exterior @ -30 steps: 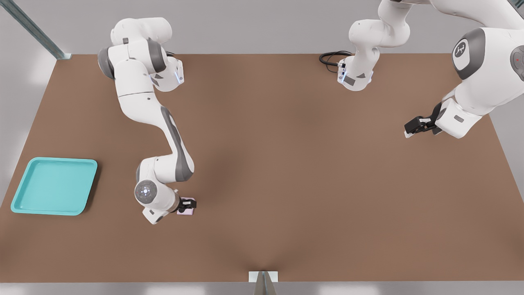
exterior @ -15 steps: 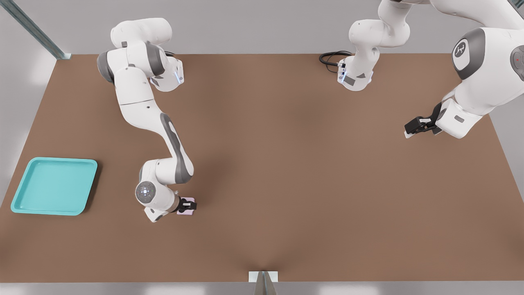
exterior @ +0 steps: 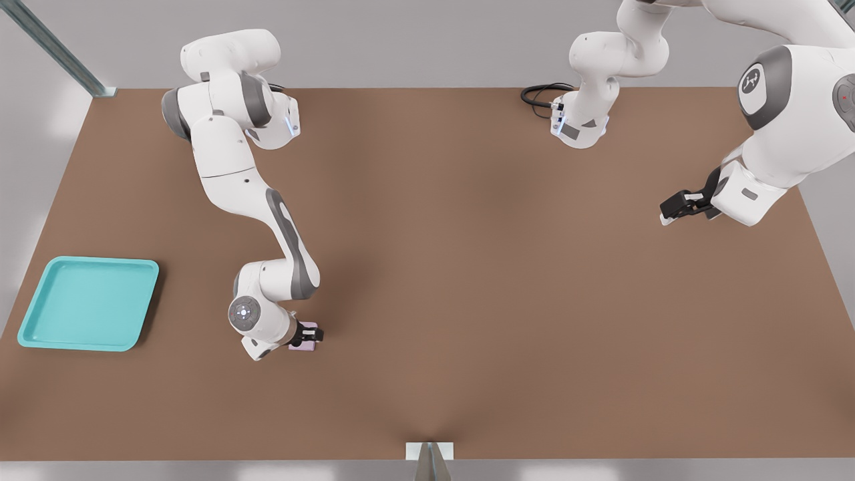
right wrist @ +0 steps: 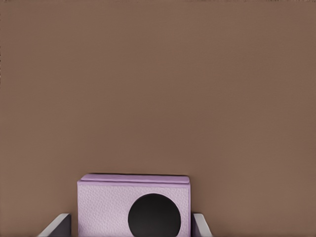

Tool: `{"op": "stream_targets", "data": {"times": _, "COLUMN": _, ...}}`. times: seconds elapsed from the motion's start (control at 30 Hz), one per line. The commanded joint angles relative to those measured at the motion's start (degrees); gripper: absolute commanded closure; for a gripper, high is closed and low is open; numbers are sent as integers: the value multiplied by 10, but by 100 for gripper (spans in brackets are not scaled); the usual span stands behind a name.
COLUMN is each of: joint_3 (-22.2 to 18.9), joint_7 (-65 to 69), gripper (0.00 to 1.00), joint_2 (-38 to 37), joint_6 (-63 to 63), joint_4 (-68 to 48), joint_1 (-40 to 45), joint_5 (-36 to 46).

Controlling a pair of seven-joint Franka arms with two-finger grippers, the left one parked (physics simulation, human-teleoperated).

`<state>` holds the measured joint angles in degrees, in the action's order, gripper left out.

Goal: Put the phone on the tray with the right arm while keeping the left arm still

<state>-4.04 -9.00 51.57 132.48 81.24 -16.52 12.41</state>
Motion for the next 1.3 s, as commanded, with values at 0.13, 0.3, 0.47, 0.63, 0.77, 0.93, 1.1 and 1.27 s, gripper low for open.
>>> {"op": "stream_targets", "data": {"times": 0.13, "joint_3": 0, "joint_7": 1, "gripper": 18, "joint_2": -2, "joint_6": 1, "joint_4": 0, "joint_1": 0, "joint_5": 1}}
{"op": "stream_targets", "data": {"times": 0.3, "joint_3": 0, "joint_7": 0, "gripper": 18, "joint_2": -13, "joint_6": -9, "joint_4": 0, "joint_1": 0, "joint_5": -5}}
{"op": "stream_targets", "data": {"times": 0.47, "joint_3": 1, "joint_7": 3, "gripper": 20, "joint_2": -88, "joint_6": -35, "joint_4": 60, "joint_1": 34, "joint_5": -19}}
{"op": "stream_targets", "data": {"times": 0.63, "joint_3": 40, "joint_7": 102, "gripper": 22, "joint_2": -190, "joint_6": -32, "joint_4": 177, "joint_1": 155, "joint_5": -40}}
{"op": "stream_targets", "data": {"times": 0.77, "joint_3": 40, "joint_7": 266, "gripper": 22, "joint_2": -209, "joint_6": -34, "joint_4": 195, "joint_1": 267, "joint_5": -40}}
{"op": "stream_targets", "data": {"times": 0.93, "joint_3": 55, "joint_7": 492, "gripper": 21, "joint_2": -169, "joint_6": 1, "joint_4": 161, "joint_1": 410, "joint_5": -47}}
{"op": "stream_targets", "data": {"times": 1.1, "joint_3": 37, "joint_7": 604, "gripper": 18, "joint_2": -107, "joint_6": 4, "joint_4": 98, "joint_1": 478, "joint_5": -58}}
{"op": "stream_targets", "data": {"times": 1.27, "joint_3": 42, "joint_7": 526, "gripper": 0, "joint_2": -199, "joint_6": -33, "joint_4": 124, "joint_1": 432, "joint_5": -57}}
